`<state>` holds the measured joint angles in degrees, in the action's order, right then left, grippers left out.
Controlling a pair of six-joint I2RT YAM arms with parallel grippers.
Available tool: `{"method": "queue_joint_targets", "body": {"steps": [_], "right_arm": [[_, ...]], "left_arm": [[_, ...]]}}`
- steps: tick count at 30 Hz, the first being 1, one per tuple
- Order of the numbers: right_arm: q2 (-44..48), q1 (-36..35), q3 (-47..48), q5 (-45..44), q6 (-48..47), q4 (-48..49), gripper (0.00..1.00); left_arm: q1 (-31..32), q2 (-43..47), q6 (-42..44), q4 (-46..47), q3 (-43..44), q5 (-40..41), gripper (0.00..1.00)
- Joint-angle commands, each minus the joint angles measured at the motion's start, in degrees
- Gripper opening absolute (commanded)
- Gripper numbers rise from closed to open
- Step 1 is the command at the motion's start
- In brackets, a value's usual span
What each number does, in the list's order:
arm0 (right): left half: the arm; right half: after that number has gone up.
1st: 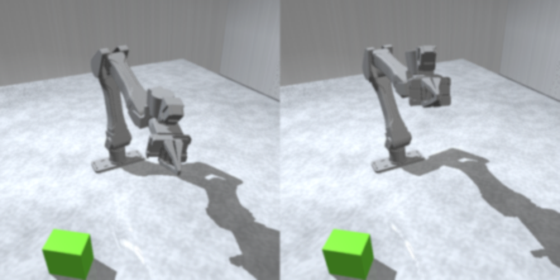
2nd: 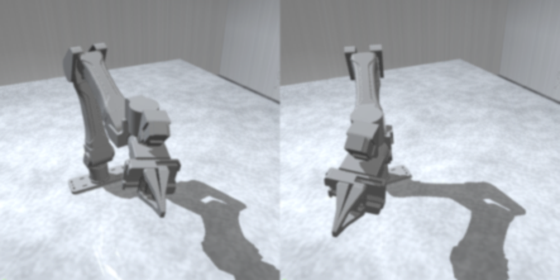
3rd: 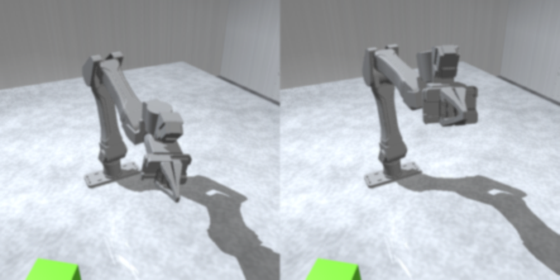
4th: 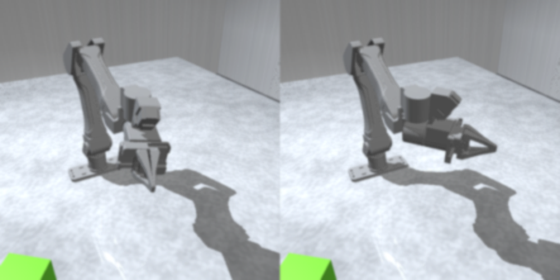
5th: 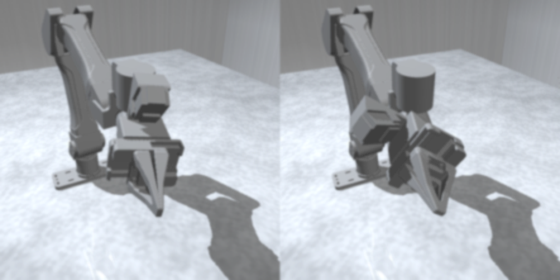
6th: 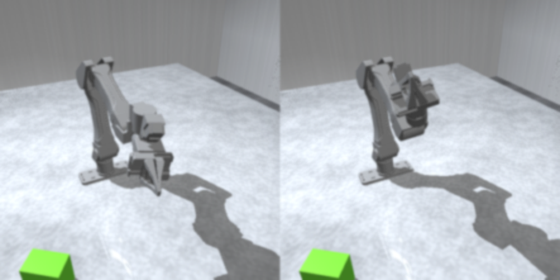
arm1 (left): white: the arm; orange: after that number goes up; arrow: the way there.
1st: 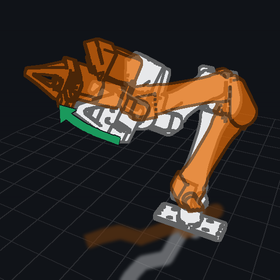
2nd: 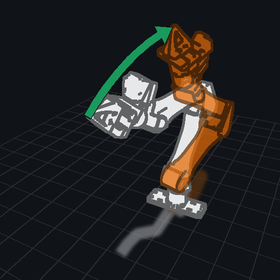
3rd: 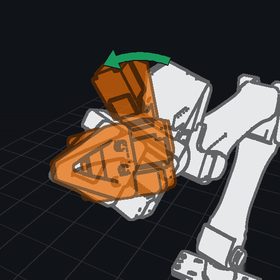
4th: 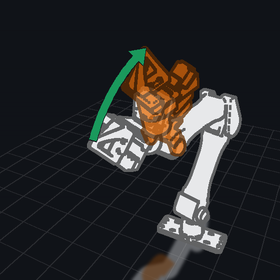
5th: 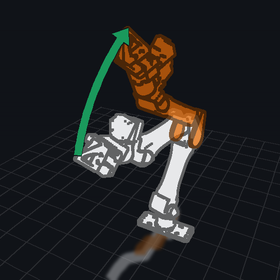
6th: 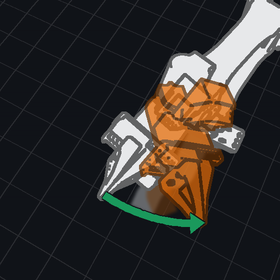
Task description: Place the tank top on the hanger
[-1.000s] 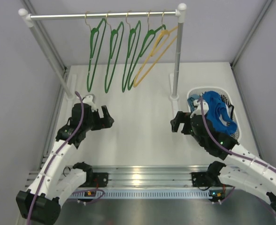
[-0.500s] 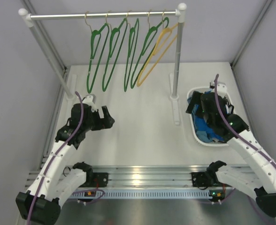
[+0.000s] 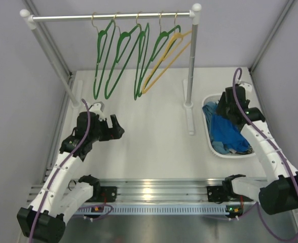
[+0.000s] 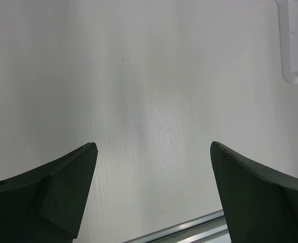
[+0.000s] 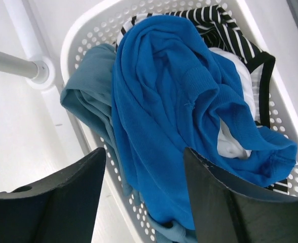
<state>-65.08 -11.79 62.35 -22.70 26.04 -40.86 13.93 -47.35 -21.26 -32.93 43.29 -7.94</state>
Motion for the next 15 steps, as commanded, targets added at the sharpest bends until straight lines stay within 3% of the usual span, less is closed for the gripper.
{"method": "queue_joint_targets", "body": {"steps": [1, 11, 12, 15], "right_arm": [[-2.06, 0.98, -1.52, 2.66, -1.78, 4.38, 0.62], [-7.78, 1.33, -7.15, 1.87, -2.57, 9.22, 0.59], [-8.13, 1.33, -7.41, 1.43, -2.66, 9.48, 0.57], [-7.35, 1.6, -8.12, 0.9, -2.75, 9.84, 0.35]], "left_arm": [[0.22, 0.95, 0.51, 3.92, 1.01, -1.02, 0.98], [0.39, 0.16, 0.51, 4.01, 0.92, -1.11, 0.98], [0.39, 0.16, 0.51, 3.92, 0.92, -0.93, 0.98], [0.39, -0.02, 0.51, 3.84, 0.92, -1.02, 0.98]]}}
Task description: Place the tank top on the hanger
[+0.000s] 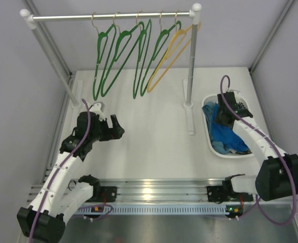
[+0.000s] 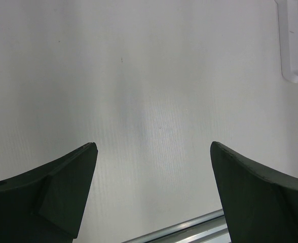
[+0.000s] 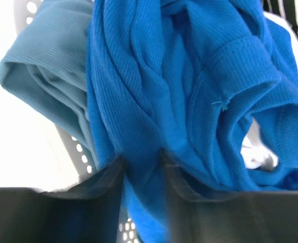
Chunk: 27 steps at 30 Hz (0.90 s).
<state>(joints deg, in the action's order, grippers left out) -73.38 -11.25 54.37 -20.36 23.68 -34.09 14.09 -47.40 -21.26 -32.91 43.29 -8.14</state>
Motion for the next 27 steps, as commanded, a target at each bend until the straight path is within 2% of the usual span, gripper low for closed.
{"method": "queue_joint_targets", "body": {"steps": [1, 4, 12, 16, 21, 27], "right_arm": [[1.22, 1.14, 0.21, -1.44, -0.39, 2.8, 0.2], [2.8, 1.05, 2.92, -1.26, -1.09, 0.61, 0.0], [10.36, 0.61, 17.51, 7.68, -2.59, -8.44, 0.0], [10.63, -3.95, 28.65, 9.02, -2.68, -12.75, 0.0], [9.49, -15.72, 37.98, 5.95, -0.75, -16.27, 0.0], [6.86, -34.61, 37.93, 0.16, 4.87, -14.44, 0.0]], "left_arm": [[0.24, 0.11, 0.51, 3.9, 0.92, -0.74, 0.98], [0.24, -0.15, 0.51, 3.9, 1.01, -0.82, 0.98], [0.24, -0.24, 0.51, 3.81, 1.36, -0.91, 0.98], [0.24, -0.41, 0.51, 3.46, 1.71, -0.82, 0.98], [0.24, -0.42, 0.43, 3.46, 1.98, -0.47, 0.98], [0.24, -0.59, -0.45, 2.85, 2.77, -0.3, 0.98]]}}
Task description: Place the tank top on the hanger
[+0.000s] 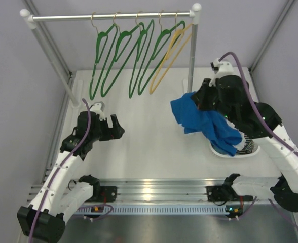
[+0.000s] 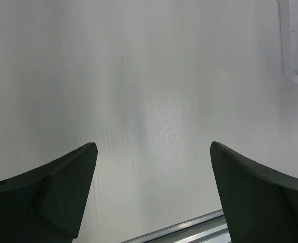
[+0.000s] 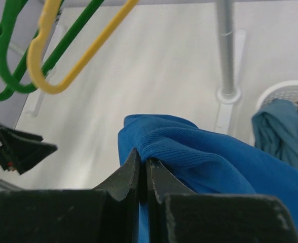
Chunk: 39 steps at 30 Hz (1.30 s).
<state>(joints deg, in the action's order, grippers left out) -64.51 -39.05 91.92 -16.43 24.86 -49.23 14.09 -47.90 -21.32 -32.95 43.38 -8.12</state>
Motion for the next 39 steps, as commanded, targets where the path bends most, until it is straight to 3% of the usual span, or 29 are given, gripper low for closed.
{"method": "queue_joint_targets", "body": {"steps": [1, 7, 11, 12, 13, 16, 19, 21, 24, 28, 33, 39], "right_arm": [[-2.46, -11.27, -0.68, -4.75, 4.4, 1.41, 0.0], [-4.74, -22.98, -18.15, -1.78, 12.21, 15.37, 0.0], [-12.55, -27.92, -24.77, 3.85, 15.04, 26.28, 0.02], [-13.61, -28.45, -25.73, 4.03, 15.91, 26.9, 0.08], [-14.23, -28.71, -26.35, 4.21, 16.27, 27.52, 0.26], [-12.93, -28.72, -28.72, 2.2, 16.27, 26.66, 0.52], [-9.06, -27.76, -29.17, -2.46, 15.57, 21.84, 0.62], [-5.64, -26.79, -29.25, -6.33, 15.74, 18.66, 0.59], [-0.1, -22.4, -30.56, -9.85, 16.44, 12.42, 0.5], [8.68, -9.69, -33.64, -10.73, 15.22, 4.96, 0.43], [15.82, 4.38, -35.4, -12.93, 10.4, 0.11, 0.46], [15.21, 20.3, -41.11, -0.91, 5.29, 6.85, 0.45]], "left_arm": [[0.24, 0.09, -0.56, 2.89, 2.68, -0.14, 0.98], [0.24, 0.09, -2.32, 1.22, 2.94, 3.46, 0.98], [0.24, -0.35, -3.02, 0.96, 2.86, 5.4, 0.98], [0.24, -0.7, -3.11, 1.13, 2.77, 5.22, 0.98], [0.24, -1.31, -3.2, 1.22, 2.77, 4.0, 0.98], [0.24, -2.02, -3.46, 2.97, 2.07, -0.47, 0.98], [0.59, -2.9, -4.51, 4.9, 1.01, -4.0, 0.98], [1.46, -3.95, -5.13, 5.87, 0.22, -4.71, 0.98], [7.42, -4.66, -7.15, 8.33, -0.48, -2.35, 0.98], [12.98, -5.89, -10.13, 11.58, -0.75, 0.65, 0.98], [16.75, -8.78, -12.51, 15.98, -1.71, 0.3, 0.97], [21.5, -11.16, -13.31, 17.83, -0.49, 2.4, 0.96]]}}
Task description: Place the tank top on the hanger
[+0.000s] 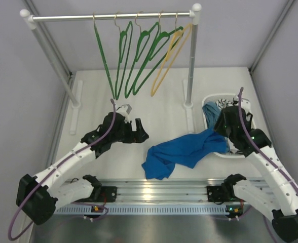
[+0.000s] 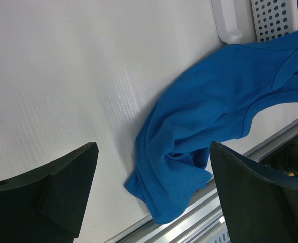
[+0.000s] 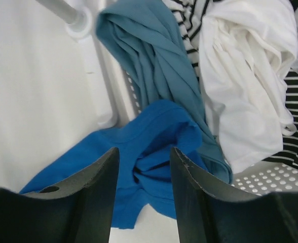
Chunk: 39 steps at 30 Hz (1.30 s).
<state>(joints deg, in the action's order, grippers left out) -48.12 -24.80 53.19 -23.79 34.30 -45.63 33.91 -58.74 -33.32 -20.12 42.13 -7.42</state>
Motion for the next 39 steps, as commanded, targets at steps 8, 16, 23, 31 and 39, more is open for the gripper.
{"method": "queue_joint_targets", "body": {"steps": [8, 16, 23, 31, 39], "right_arm": [[-9.26, 8.89, -4.84, 11.13, -2.67, 10.64, 0.47], [-13.84, 9.33, -7.04, 10.52, -1.08, 15.04, 0.47], [-15.25, 9.33, -8.63, 9.81, -0.55, 16.53, 0.2], [-12.8, 1.18, -4.33, 13.68, -2.75, 17.85, 0.0], [-13.67, -19.75, -1.25, 23.43, -2.75, 30.24, 0.0]], "left_arm": [[2.12, -0.5, -0.87, 4.83, 1.2, 1.62, 0.96], [2.21, 0.03, -0.17, 3.51, 1.2, 1.97, 0.96], [2.12, -0.5, -0.17, 3.68, 1.11, 2.23, 0.96], [2.12, -0.67, 0.54, 5.79, 1.46, 1.97, 0.98], [1.33, 2.49, 2.73, 13.52, 1.11, -7.07, 0.98]]}}
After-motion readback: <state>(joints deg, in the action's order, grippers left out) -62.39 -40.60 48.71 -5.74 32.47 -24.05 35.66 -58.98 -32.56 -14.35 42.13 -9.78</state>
